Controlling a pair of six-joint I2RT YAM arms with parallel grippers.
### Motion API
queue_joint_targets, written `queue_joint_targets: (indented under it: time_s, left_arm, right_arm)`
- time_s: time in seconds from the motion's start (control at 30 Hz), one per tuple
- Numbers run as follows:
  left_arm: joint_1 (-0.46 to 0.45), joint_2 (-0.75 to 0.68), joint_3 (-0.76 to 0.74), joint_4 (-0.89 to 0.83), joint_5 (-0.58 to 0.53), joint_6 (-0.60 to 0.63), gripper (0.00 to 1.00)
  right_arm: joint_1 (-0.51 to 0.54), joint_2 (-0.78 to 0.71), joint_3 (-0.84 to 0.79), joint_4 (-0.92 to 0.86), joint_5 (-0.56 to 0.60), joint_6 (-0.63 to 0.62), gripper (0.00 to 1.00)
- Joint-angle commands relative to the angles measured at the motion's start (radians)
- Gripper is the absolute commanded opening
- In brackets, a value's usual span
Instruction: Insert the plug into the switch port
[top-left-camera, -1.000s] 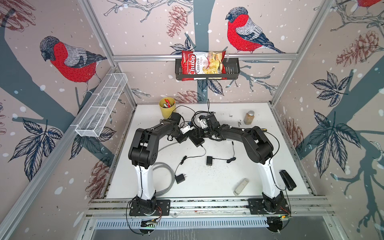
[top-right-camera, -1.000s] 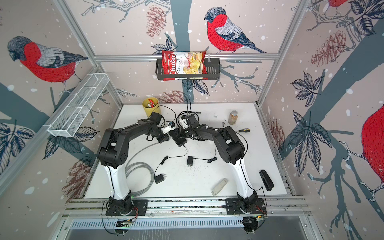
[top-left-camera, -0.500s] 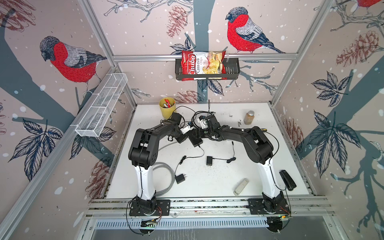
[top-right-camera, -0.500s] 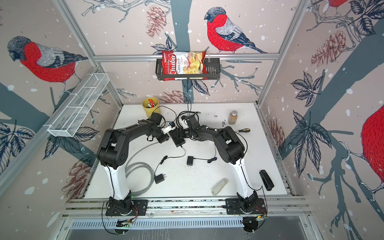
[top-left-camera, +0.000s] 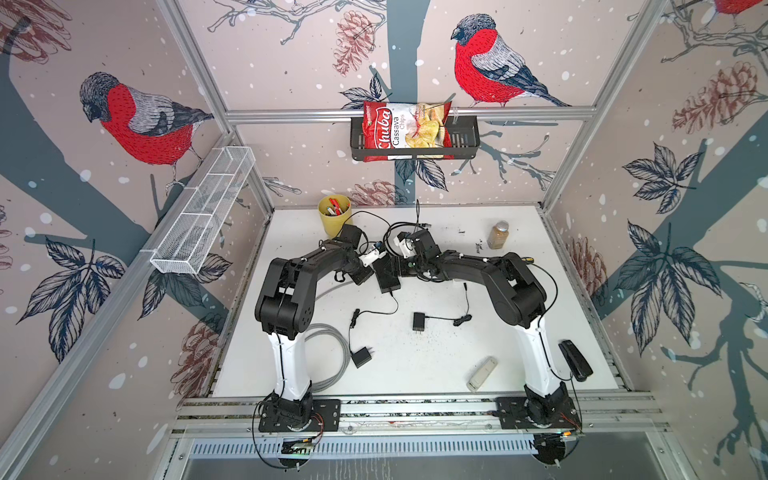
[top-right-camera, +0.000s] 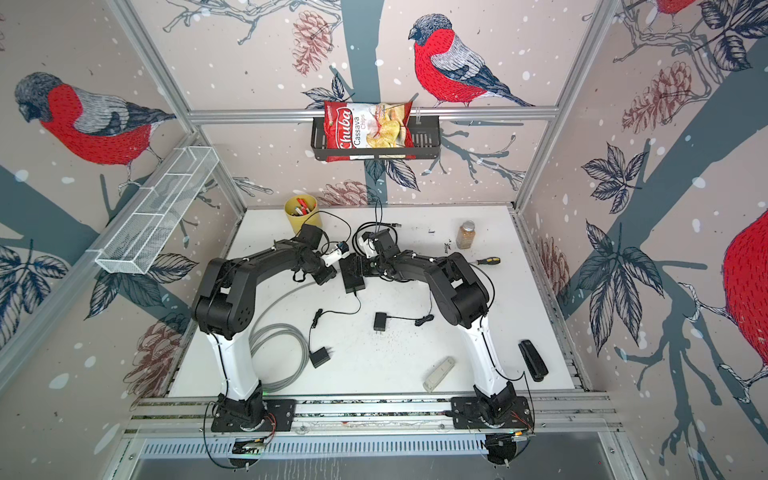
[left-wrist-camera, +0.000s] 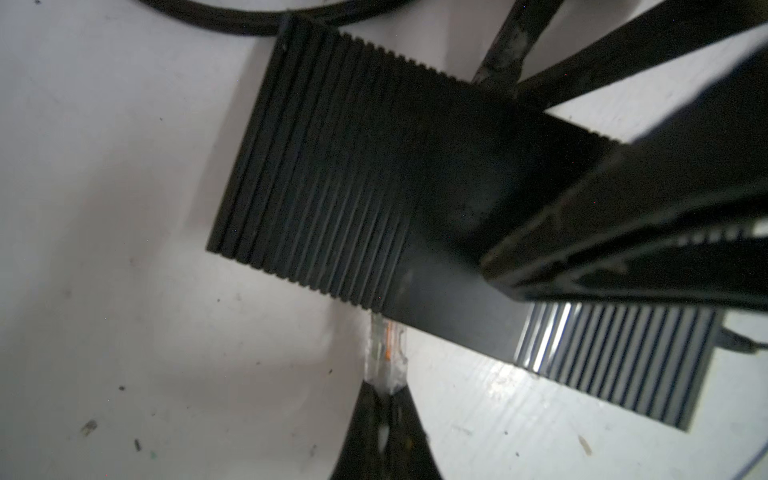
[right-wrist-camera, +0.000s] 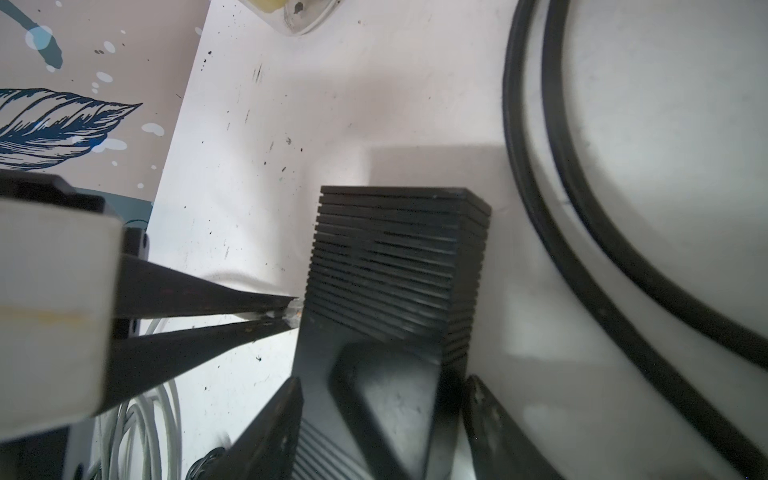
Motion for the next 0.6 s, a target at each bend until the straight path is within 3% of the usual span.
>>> queue_joint_targets:
  time_s: [0.0,0.57]
  left_arm:
    - [0.001,0.001,-0.003,0.021,0.017,0.033,0.0]
    - [-0.027,0.015,0.031,0.058,0.009,0.031,0.0]
  right_arm:
    - [-0.002,0.012,0.005,-0.051,-0.01,-0.002,0.62]
    - [0.011,0.052,0.064,-0.094,-0.066,-0.067,0.58]
